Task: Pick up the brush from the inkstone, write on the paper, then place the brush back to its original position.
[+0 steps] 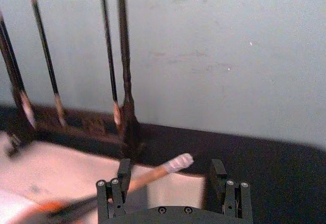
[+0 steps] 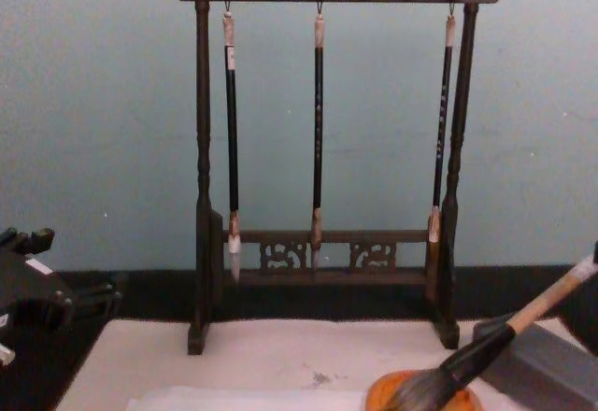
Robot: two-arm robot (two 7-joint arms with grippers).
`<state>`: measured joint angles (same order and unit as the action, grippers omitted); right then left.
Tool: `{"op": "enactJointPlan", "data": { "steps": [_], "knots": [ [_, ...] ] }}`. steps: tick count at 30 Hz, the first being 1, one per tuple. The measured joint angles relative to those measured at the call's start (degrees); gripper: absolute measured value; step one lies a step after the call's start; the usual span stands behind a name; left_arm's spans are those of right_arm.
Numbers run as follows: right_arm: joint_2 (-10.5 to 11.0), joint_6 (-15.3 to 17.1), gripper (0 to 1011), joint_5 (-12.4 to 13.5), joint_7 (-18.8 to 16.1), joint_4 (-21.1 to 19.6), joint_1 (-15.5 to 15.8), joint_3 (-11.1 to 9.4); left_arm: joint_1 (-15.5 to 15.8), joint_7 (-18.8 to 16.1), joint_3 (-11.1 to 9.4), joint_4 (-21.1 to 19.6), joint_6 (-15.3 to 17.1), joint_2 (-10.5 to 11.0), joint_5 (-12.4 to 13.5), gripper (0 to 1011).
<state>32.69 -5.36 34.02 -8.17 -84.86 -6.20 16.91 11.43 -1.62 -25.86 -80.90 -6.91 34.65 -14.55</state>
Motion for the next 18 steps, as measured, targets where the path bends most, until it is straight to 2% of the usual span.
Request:
{"op": "enactJointPlan", "data": {
  "steps": [1,3,4,5,6,8,9,10,11,14,15,17,18],
  "knots": [
    [-0.4,0.5,1000,2.2,-1.0,-0.2,0.4,-0.8,0.0,0.0,0.0,0.0,0.0,0.0,0.0,1010],
    [-2.3,3.2,1000,10.6,-4.3,-0.7,1.9,-4.4,0.0,0.0,0.0,0.0,0.0,0.0,0.0,1010],
    [-2.3,3.2,1000,10.6,-4.3,-0.7,1.9,-4.4,0.0,0.0,0.0,0.0,0.0,0.0,0.0,1010],
    [-2.7,3.9,1000,12.1,-4.8,-0.8,2.2,-5.1,0.0,0.0,0.0,0.0,0.0,0.0,0.0,1009],
    [-3.6,6.0,1000,16.1,-6.1,-0.9,2.7,-6.6,0.0,0.0,0.0,0.0,0.0,0.0,0.0,1009],
    [-4.5,8.1,1000,19.7,-7.1,-1.0,3.3,-8.0,0.0,0.0,0.0,0.0,0.0,0.0,0.0,1009],
    [-5.2,10.2,1000,23.3,-7.6,-1.0,3.7,-9.0,0.0,0.0,0.0,0.0,0.0,0.0,0.0,1010],
    [-5.5,11.2,1000,25.1,-7.7,-0.9,3.9,-9.5,0.0,0.0,0.0,0.0,0.0,0.0,0.0,1010],
    [-6.2,13.1,1000,28.5,-7.7,-0.6,4.2,-10.5,0.0,0.0,0.0,0.0,0.0,0.0,0.0,1010],
    [-7.0,16.0,1000,33.1,-7.8,0.3,4.4,-11.7,0.0,0.0,0.0,0.0,0.0,0.0,0.0,1010],
    [-7.4,17.8,1000,35.7,-8.0,1.0,4.3,-12.3,0.0,0.0,0.0,0.0,0.0,0.0,0.0,1010],
    [-7.8,19.3,1000,38.0,-8.3,1.8,4.0,-12.7,0.0,0.0,0.0,0.0,0.0,0.0,0.0,1010],
    [-8.2,20.7,1000,40.1,-8.7,2.9,3.5,-12.9,0.0,0.0,0.0,0.0,0.0,0.0,0.0,1010]
  ]
}}
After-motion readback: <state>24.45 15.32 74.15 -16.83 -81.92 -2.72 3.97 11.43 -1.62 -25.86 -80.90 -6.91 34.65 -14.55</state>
